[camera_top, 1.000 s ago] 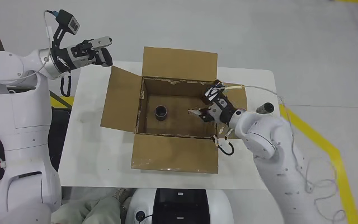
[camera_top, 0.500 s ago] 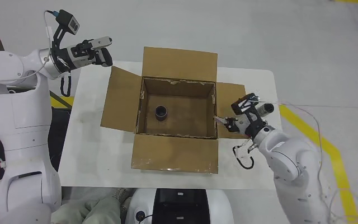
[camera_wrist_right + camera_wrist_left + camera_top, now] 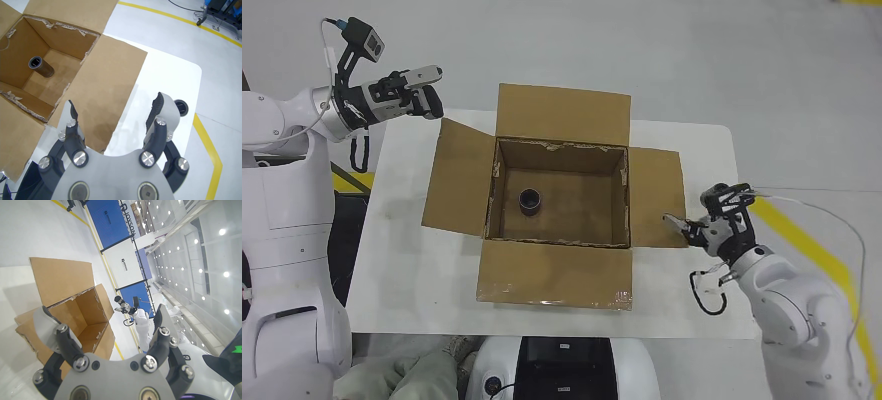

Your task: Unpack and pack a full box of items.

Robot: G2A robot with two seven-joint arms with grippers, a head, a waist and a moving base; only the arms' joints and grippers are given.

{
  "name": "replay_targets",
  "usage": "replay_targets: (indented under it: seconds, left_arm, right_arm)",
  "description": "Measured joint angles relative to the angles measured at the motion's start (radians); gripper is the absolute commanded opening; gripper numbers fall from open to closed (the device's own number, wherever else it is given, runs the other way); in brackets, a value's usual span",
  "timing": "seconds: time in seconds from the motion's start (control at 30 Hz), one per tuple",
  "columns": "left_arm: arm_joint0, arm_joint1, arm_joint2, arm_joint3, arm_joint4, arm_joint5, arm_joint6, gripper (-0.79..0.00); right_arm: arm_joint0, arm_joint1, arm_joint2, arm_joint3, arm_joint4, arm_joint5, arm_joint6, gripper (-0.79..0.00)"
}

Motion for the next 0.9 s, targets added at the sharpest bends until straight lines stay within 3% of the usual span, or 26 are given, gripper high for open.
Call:
replay_targets:
  seconds: [0.17,0.9]
  left_arm:
    - [0.000,0.000,0.000,0.000,0.000,0.000,0.000,0.000]
    - [0.000,0.000,0.000,0.000,0.000,0.000,0.000,0.000]
  right_arm:
    - [-0.020,0.004,0.015,-0.009,-0.009,0.013,0.001,0.000]
    - [-0.005,0.008,-0.020,-0.022,-0.013,-0.002,0.009,0.000]
